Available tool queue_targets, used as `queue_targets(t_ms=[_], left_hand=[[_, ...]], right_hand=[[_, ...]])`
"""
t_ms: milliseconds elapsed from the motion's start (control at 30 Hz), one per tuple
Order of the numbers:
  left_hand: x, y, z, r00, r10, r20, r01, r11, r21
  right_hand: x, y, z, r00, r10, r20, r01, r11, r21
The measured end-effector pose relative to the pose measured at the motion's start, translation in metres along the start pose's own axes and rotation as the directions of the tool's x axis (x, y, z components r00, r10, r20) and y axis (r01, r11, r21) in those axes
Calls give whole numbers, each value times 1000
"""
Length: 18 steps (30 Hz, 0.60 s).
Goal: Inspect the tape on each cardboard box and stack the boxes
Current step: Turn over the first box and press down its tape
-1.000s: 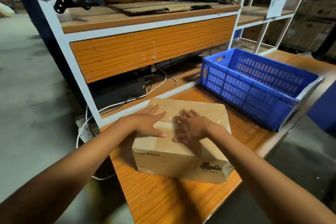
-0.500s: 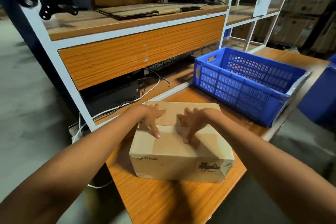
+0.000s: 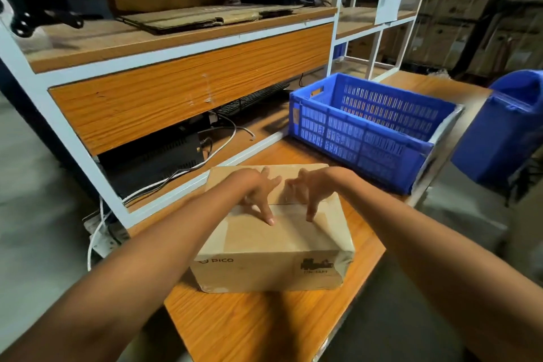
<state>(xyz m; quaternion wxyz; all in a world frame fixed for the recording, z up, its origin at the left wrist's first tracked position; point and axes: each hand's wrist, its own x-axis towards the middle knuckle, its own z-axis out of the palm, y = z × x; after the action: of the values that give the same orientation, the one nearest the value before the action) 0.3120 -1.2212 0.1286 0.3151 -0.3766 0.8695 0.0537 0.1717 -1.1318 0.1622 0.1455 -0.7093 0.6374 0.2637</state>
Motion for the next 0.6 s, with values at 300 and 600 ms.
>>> queue_targets(t_ms=[300,600], left_hand=[[0,20,3,958,159,-239,-228,928,-294],[1,33,30,949,118,-291,-183,961,-209]], right_hand=[[-12,41,38,973,-14,-230,119,885,449],[-7,30,40,968,68,-242,34,918,395]])
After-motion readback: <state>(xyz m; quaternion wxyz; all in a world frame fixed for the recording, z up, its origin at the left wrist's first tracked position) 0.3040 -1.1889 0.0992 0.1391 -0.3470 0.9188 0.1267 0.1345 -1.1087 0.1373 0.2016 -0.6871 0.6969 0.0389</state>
